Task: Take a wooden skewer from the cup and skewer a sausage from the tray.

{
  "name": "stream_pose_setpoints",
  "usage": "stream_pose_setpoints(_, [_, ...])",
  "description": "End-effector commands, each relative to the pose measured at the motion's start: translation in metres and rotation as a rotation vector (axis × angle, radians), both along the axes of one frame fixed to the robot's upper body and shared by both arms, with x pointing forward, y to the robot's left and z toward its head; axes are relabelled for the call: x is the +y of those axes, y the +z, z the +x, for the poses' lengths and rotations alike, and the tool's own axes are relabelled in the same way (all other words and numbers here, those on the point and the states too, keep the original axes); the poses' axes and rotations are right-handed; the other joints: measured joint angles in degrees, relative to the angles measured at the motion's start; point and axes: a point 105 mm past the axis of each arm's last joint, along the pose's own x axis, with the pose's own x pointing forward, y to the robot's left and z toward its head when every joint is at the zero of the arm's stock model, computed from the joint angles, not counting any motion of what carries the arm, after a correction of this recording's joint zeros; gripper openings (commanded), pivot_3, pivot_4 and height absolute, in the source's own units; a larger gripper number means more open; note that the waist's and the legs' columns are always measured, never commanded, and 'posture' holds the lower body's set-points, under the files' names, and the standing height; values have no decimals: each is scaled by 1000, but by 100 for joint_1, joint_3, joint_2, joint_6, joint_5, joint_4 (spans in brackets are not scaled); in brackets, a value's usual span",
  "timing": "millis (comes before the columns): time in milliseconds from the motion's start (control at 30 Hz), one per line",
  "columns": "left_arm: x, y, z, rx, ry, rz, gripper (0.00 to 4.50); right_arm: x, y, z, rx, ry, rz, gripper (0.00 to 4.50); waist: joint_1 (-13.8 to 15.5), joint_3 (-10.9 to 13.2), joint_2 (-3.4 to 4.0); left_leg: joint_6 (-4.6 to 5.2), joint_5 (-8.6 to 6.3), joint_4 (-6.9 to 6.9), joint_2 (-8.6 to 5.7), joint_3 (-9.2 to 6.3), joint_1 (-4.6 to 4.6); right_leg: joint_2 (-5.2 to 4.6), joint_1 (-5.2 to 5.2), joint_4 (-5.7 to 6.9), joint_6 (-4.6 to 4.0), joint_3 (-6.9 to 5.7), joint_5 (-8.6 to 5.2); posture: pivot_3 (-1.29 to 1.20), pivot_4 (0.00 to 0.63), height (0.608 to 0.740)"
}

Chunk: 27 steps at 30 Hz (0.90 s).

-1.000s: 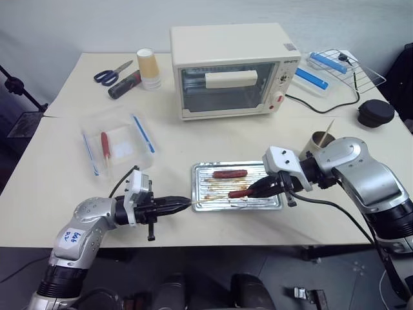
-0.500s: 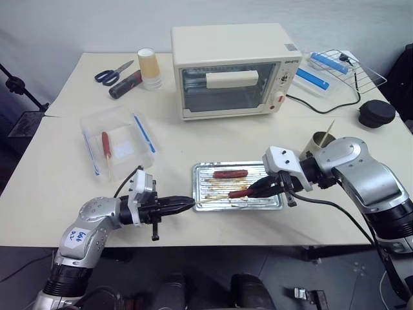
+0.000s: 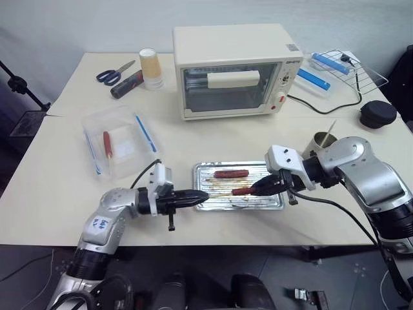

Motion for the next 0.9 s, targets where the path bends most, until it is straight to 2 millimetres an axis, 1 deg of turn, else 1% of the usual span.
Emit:
stream_pose_setpoints(33, [-29,10,-6,-43,-112,-39,0,26,12,-17,-39,142,62,173,-2,0,0,0,0,-1,1,0,0,1,0,1,0,0,0,0,150,740])
stream_pose_setpoints(100, [-38,13,-6,-51,-149,-51,0,27,11,-18,-39,148,65,173,-2,0,0,0,0,0,1,0,0,2,-1,2,0,-1,0,0,150,740])
stream_pose_setpoints(267, [-48,16,-7,-51,-201,-70,0,29,11,-19,-37,158,73,173,-5,0,0,0,0,4,0,0,0,2,-1,4,0,0,0,0,150,740])
stream_pose_setpoints(667, [-62,18,-4,-49,-232,-103,0,34,12,-23,-21,194,104,173,3,0,-1,1,0,13,0,-1,-4,1,0,6,0,-1,0,0,150,740])
stream_pose_setpoints(733, [-57,18,-4,-57,-218,-99,0,32,11,-23,-8,180,115,173,1,0,-1,1,0,13,0,-2,-4,1,0,6,0,-1,0,0,150,740])
stream_pose_setpoints(800, [-48,18,-4,-62,-195,-88,0,27,9,-23,15,150,115,173,0,0,-1,1,0,13,0,-2,-4,1,0,6,0,-1,0,0,150,740])
stream_pose_setpoints(833, [-40,17,-4,-65,-174,-81,0,22,9,-21,21,123,113,173,-2,0,-1,0,0,13,0,-2,-4,1,0,6,0,-1,0,0,150,740])
stream_pose_setpoints(900, [-24,18,-4,-78,-121,-71,0,13,9,-20,30,88,112,827,-12,0,-1,0,0,12,2,-4,-4,1,0,6,0,-2,0,0,150,740])
